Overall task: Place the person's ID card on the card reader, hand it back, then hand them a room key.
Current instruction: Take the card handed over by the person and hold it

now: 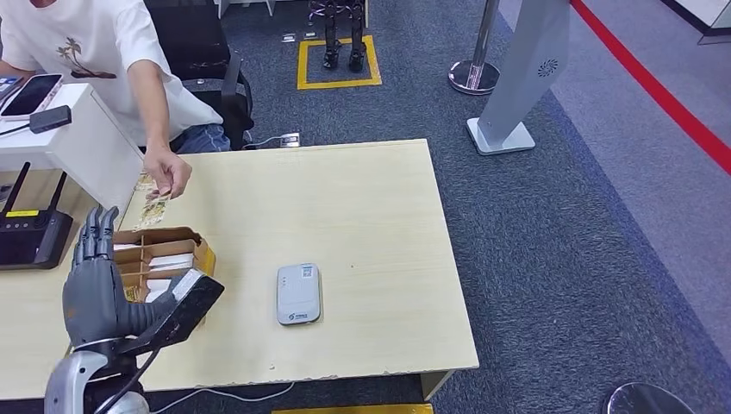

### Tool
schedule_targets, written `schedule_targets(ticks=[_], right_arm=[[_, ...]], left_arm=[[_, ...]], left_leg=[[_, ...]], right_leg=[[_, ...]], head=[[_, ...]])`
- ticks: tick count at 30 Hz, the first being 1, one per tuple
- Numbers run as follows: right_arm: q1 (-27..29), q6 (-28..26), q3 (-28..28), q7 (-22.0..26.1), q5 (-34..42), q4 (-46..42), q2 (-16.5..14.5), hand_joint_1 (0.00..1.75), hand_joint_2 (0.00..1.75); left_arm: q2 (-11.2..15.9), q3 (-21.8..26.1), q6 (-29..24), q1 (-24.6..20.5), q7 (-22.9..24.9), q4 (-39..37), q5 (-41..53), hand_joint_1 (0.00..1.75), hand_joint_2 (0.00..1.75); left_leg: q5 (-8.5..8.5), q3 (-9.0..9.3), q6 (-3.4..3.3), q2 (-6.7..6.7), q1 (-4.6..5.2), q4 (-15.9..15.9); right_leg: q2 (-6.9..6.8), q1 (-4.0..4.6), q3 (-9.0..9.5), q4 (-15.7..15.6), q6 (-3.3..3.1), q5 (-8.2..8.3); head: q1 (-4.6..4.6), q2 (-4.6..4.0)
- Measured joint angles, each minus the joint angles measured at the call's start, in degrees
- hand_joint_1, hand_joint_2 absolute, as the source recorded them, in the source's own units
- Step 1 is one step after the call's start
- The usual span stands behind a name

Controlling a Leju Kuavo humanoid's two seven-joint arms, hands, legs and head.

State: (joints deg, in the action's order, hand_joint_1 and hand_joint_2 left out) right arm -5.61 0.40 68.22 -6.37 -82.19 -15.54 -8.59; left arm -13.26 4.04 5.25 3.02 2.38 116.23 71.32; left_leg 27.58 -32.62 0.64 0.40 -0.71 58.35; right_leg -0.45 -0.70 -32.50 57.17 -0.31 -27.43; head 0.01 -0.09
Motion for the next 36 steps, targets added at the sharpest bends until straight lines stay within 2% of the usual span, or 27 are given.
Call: schedule_targets(ticks=[8, 17, 18, 19, 21, 22, 23, 36], right_arm=[[-0.1, 0.2, -0.7, 0.5, -0.6, 0.0, 0.0, 0.00, 1.75], [-0.3, 0.3, -1.1, 0.7, -0.8, 0.1, 0.0, 0.00, 1.75], [-0.3, 0.3, -1.1, 0.7, -0.8, 0.1, 0.0, 0.00, 1.75], [-0.3, 0.4, -1.2, 0.7, -0.8, 0.1, 0.0, 0.00, 1.75], [-0.3, 0.5, -1.3, 0.7, -0.9, 0.1, 0.0, 0.00, 1.75], [-0.3, 0.6, -1.3, 0.7, -1.0, 0.1, 0.0, 0.00, 1.75], [-0.3, 0.7, -1.3, 0.7, -1.1, 0.1, 0.0, 0.00, 1.75], [-0.3, 1.0, -1.6, 0.5, -1.6, 0.2, 0.0, 0.00, 1.75]], left_arm=[[6.4, 0.4, 3.9, -7.7, 3.5, -5.0, 14.6, 0.00, 1.75], [9.5, 0.3, 6.0, -12.3, 4.5, -11.3, 17.1, 0.00, 1.75], [9.6, 0.1, 6.2, -12.5, 4.7, -11.8, 17.1, 0.06, 1.75], [9.8, 0.0, 6.3, -12.7, 4.8, -12.2, 17.1, 0.26, 1.75], [10.1, -0.4, 6.5, -12.9, 5.0, -13.0, 17.1, 1.13, 1.75], [10.1, -0.5, 6.6, -13.0, 5.1, -13.3, 17.1, 1.51, 1.75], [10.2, -0.7, 6.7, -13.1, 5.2, -13.6, 17.1, 1.75, 1.75], [10.3, -2.2, 6.7, -13.4, 5.0, -15.3, 17.1, 1.75, 1.75]], left_leg=[[-0.03, 0.00, -0.03, 0.00, 0.01, 0.0], [-0.03, 0.00, -0.03, 0.02, 0.04, 0.0], [-0.03, 0.00, -0.03, 0.03, 0.04, 0.0], [-0.03, 0.00, -0.03, 0.04, 0.04, 0.0], [-0.02, 0.00, -0.03, 0.03, 0.04, 0.0], [-0.02, 0.00, -0.03, 0.03, 0.04, 0.0], [-0.02, 0.00, -0.03, 0.03, 0.04, 0.0], [-0.02, 0.00, -0.03, 0.04, 0.04, 0.0]], right_leg=[[0.02, 0.00, 0.00, 0.0, -0.01, 0.02], [0.05, -0.02, -0.01, 0.0, 0.00, 0.02], [0.06, -0.02, -0.02, 0.0, 0.00, 0.02], [0.06, -0.02, -0.02, 0.0, 0.00, 0.02], [0.06, -0.02, -0.02, 0.0, 0.00, 0.02], [0.06, -0.02, -0.02, 0.0, 0.00, 0.02], [0.07, -0.02, -0.02, 0.0, 0.00, 0.02], [0.07, -0.02, -0.02, 0.0, 0.00, 0.02]], head=[[0.01, 0.00], [0.01, 0.00], [0.00, 0.00], [0.00, 0.00], [0.01, 0.00], [0.01, 0.00], [0.01, 0.00], [0.01, 0.00]])
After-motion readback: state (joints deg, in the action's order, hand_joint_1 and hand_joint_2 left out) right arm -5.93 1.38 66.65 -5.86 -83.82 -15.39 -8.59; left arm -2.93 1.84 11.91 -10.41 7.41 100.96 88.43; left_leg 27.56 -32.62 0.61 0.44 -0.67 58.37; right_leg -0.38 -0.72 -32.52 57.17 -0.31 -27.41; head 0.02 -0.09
